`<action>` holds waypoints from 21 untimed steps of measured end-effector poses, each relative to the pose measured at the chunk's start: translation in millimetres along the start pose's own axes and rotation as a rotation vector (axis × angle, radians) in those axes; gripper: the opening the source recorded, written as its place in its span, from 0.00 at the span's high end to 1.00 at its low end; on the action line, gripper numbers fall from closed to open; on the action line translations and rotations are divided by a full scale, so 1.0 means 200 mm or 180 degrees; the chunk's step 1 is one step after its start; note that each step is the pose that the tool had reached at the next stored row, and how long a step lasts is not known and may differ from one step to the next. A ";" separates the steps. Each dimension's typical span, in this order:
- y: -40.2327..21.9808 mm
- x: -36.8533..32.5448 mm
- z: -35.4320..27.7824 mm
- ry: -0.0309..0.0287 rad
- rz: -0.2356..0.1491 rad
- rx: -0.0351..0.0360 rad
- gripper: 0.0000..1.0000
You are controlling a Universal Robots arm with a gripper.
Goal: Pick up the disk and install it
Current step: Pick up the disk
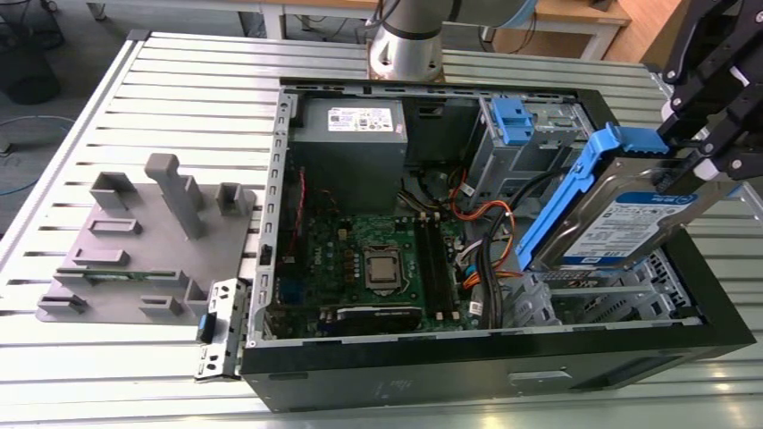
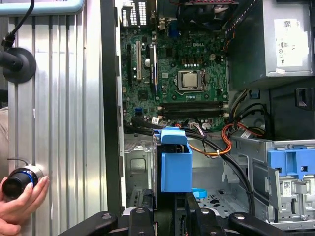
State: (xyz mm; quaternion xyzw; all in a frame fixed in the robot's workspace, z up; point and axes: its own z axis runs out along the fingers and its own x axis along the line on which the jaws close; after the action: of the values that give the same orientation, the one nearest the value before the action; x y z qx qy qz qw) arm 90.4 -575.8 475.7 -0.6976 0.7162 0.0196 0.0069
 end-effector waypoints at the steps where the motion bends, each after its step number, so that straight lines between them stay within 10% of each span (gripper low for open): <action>1: -0.005 0.000 0.000 0.0000 0.0000 0.0000 0.65; 21: -0.047 -0.001 0.019 -0.0001 0.0000 0.0000 0.65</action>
State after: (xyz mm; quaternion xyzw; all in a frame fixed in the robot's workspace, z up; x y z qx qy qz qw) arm 99.8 -575.8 471.8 -0.6976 0.7162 0.0197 0.0070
